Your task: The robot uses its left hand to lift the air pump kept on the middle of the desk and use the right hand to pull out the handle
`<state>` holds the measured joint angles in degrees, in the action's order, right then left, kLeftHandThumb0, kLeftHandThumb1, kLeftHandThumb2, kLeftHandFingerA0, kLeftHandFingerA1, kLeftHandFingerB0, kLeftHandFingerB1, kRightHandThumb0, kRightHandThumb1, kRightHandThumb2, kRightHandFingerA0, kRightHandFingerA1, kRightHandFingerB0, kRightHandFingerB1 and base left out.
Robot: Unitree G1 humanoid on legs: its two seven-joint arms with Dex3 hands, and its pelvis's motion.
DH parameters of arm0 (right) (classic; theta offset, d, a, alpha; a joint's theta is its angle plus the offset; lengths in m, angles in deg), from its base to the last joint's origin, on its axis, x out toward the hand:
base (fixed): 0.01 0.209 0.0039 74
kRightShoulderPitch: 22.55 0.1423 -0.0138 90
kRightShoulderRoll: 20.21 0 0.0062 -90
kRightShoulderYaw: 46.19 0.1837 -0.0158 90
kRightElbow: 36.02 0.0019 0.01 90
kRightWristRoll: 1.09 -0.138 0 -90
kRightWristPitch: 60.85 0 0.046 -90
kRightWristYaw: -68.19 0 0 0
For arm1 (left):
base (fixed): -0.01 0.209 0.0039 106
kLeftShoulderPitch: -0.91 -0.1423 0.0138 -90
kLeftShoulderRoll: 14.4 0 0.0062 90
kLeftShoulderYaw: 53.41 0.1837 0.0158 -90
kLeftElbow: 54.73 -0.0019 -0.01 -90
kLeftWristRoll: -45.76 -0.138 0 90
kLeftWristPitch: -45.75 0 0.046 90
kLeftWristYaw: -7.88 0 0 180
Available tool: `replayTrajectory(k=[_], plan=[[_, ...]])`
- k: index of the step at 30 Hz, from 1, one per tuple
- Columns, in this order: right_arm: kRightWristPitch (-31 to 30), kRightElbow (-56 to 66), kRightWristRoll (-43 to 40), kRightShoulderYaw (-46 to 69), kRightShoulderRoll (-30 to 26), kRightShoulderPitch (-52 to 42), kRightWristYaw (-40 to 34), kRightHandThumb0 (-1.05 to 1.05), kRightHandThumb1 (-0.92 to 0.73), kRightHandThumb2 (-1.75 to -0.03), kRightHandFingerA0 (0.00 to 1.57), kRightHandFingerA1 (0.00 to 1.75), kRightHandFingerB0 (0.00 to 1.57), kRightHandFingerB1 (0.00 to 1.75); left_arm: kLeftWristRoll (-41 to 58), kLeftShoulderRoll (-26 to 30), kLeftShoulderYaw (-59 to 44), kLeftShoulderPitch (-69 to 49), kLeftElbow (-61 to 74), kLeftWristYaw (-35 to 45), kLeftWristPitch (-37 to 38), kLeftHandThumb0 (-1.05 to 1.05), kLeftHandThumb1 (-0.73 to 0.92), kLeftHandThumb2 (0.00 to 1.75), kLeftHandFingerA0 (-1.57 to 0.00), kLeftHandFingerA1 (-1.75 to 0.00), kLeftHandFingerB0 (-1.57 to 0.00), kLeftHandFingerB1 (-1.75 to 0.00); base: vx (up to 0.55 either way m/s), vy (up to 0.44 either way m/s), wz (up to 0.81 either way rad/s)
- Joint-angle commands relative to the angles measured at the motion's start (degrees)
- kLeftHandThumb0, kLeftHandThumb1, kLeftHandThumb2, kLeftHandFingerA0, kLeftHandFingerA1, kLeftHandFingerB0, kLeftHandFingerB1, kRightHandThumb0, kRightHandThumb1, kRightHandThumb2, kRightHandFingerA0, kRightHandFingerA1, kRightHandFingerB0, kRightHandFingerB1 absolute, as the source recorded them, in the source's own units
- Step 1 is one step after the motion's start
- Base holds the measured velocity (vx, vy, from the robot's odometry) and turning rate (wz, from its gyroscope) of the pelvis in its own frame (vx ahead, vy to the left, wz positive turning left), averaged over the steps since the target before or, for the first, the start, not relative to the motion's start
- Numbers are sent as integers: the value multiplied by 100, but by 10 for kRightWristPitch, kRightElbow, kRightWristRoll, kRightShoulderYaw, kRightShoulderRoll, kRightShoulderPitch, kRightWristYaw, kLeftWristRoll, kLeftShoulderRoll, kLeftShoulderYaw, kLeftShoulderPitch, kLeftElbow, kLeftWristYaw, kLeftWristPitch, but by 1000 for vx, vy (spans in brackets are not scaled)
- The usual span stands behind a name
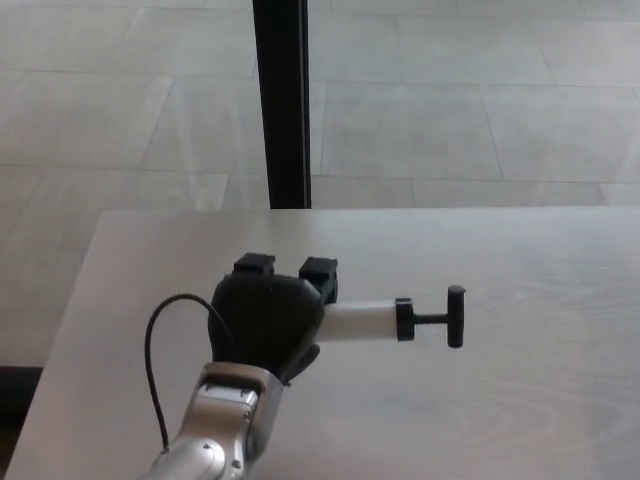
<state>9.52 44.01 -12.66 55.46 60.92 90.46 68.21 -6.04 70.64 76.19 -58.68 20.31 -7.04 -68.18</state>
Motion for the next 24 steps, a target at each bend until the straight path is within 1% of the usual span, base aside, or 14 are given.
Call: replayTrajectory(k=[1, 2, 3, 6, 8, 9, 12, 13, 14, 18, 19, 21, 22, 24], plan=[[-85, 79, 20, -81, 7, -2, 46, -51, -63, -59, 77, 72, 48, 44, 17, 65, -35, 70, -2, -16, 147, -21, 61, 81, -90, -163, -81, -127, 0, 0, 0], [-93, 83, 23, -89, 10, 2, 42, -52, -62, -58, 77, 71, 49, 43, 15, 67, -35, 72, -2, -9, 145, -24, 65, 78, -82, -162, -80, -118, 0, 0, 0], [-107, 89, 24, -102, 17, 10, 37, -52, -61, -58, 77, 71, 49, 43, 15, 68, -37, 76, -8, -18, 150, -25, 62, 78, -86, -155, -85, -111, 0, 0, 0], [-122, 95, 30, -128, 25, 23, 36, -51, -62, -59, 75, 69, 50, 43, 25, 60, -45, 77, -22, -36, 165, -25, 59, 80, -88, -155, -87, -117, 0, 0, 0], [-114, 98, 33, -148, 33, 16, 42, -52, -62, -59, 74, 70, 50, 44, 16, 55, -39, 68, -16, -31, 157, -22, 62, 78, -82, -164, -75, -133, 0, 0, 0], [-117, 99, 37, -160, 33, 19, 48, -53, -63, -59, 73, 70, 48, 42, 14, 54, -38, 70, -21, -34, 162, -26, 64, 73, -81, -165, -81, -109, 0, 0, 0], [-114, 102, 37, -178, 43, 15, 54, -55, -61, -58, 67, 70, 46, 42, 15, 52, -36, 64, -16, -14, 164, -24, 67, 72, -78, -158, -83, -97, 0, 0, 0], [-117, 105, 41, -187, 44, 17, 57, -56, -47, -86, 64, 74, 36, 53, 12, 49, -35, 63, -19, -15, 164, -24, 67, 72, -79, -154, -84, -94, 0, 0, 0], [-121, 106, 42, -191, 45, 18, 59, -56, -47, -86, 64, 74, 36, 53, 12, 47, -36, 62, -22, -16, 166, -24, 67, 72, -79, -154, -84, -94, 0, 0, 0], [-115, 99, 44, -229, 34, 33, 113, -59, -42, -79, 58, 77, 24, 46, -5, 37, -35, 52, -35, -47, 164, -20, 63, 75, -81, -154, -84, -96, 0, 0, 0], [-119, 98, 44, -234, 33, 36, 122, -51, -50, -55, 56, 75, 29, 34, -5, 35, -36, 50, -37, -52, 167, -20, 61, 72, -84, -157, -85, -109, 0, 0, 0], [-119, 98, 52, -249, 35, 40, 129, -47, -45, -54, 55, 71, 29, 33, -8, 32, -37, 48, -40, -56, 165, -21, 64, 70, -78, -159, -81, -105, 0, 0, 0], [-118, 100, 53, -250, 40, 38, 128, -45, -44, -53, 54, 71, 30, 33, -7, 28, -39, 48, -39, -49, 160, -21, 66, 70, -78, -161, -78, -113, 0, 0, 0], [-113, 97, 57, -252, 49, 38, 125, -46, -44, -54, 53, 75, 32, 35, -8, 25, -40, 48, -40, -50, 164, -21, 65, 69, -78, -159, -80, -99, 0, 0, 0]])
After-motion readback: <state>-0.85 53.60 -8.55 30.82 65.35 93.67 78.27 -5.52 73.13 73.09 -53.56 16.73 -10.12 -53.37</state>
